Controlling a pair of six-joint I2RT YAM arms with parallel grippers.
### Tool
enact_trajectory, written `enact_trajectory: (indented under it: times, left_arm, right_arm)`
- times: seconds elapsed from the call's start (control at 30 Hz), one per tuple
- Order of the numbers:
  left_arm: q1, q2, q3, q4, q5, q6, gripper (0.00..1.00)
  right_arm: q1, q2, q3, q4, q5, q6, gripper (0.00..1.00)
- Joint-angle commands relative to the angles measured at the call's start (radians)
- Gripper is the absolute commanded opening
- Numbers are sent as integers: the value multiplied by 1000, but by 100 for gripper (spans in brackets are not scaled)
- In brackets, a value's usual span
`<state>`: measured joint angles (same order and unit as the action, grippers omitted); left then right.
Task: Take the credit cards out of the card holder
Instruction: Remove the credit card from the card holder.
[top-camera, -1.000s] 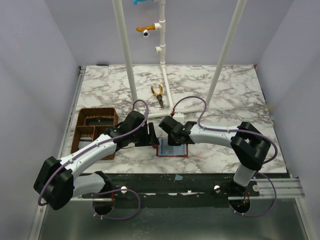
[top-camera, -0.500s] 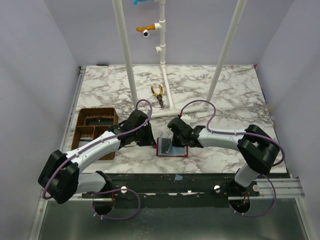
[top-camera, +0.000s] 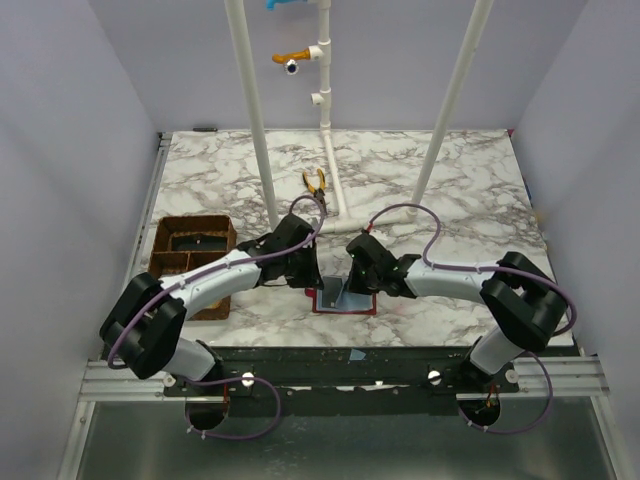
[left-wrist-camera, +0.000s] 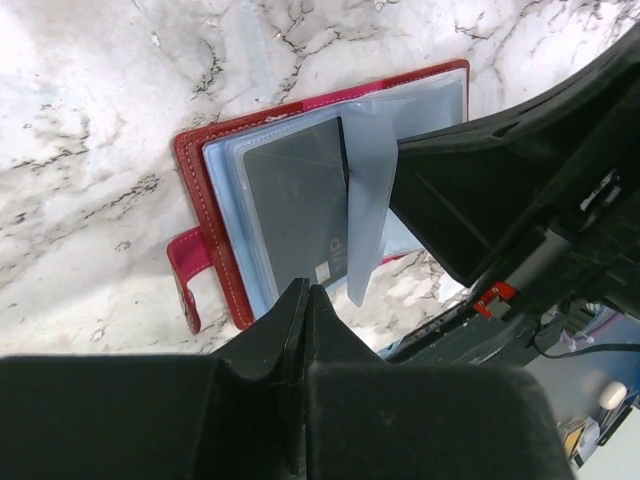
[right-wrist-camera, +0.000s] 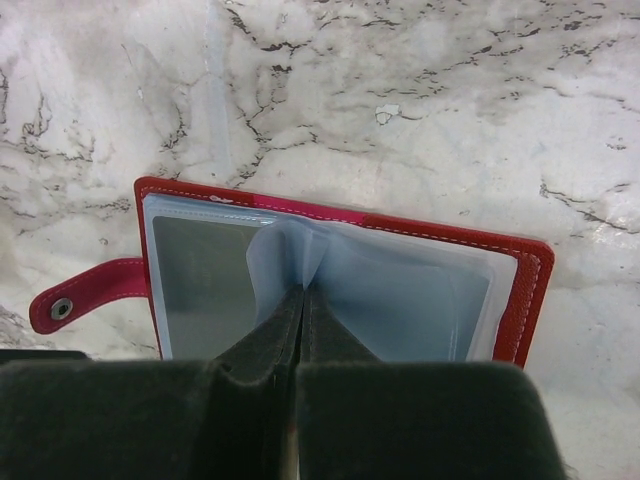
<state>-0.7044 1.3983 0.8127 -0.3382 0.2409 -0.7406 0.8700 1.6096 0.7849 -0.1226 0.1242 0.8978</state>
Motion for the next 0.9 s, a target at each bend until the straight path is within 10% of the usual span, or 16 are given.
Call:
enact_trajectory:
  times: [0.0, 0.53, 0.87]
  left_arm:
    - [-16, 77, 52, 49, 23, 12, 0]
    - [-64, 240, 112, 83, 40, 8, 0]
    - [-75, 241, 115, 91, 56, -3, 0]
  right_arm:
    - [6, 36, -49, -22, -88, -1, 1]
    - [4, -6, -23, -31, -89, -2, 4]
    - [4, -120, 48, -154, -5, -11, 43]
